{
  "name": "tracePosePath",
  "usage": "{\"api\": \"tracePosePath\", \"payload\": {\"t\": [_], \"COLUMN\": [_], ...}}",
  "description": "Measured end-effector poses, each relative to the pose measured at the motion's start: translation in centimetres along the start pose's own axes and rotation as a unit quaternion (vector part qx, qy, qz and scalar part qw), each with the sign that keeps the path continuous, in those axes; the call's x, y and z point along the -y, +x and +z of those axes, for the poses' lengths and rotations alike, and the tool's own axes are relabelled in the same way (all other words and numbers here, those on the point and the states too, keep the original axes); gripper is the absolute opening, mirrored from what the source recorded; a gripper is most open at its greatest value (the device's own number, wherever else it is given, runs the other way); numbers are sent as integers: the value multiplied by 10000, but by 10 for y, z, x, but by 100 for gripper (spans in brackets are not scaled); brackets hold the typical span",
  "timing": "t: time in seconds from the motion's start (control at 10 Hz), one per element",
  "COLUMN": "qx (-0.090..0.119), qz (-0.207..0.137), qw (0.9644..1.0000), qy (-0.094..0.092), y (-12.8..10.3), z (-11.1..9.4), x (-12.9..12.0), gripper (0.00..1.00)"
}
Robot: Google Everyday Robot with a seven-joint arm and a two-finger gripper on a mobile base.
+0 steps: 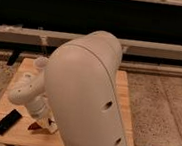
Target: Place the pepper on the white sponge
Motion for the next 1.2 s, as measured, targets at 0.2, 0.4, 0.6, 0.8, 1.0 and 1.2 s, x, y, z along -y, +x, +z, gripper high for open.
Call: {"api": "tracePosePath", "payload": {"t": [0.2,0.4,0.6,0.8,1.0,1.2], "qx": [2,-2,-1,0,-1,5], "qz": [-9,-16,-25,-28,-34,-50], "qw": [10000,10000,10000,10000,10000,10000], "qy": [4,4,14,18,26,24], "y": [0,0,-1,-1,-1,-2], "z": [0,1,1,1,1,1], "x": [0,0,0,0,0,0], "gripper": [47,47,56,73,74,79]}}
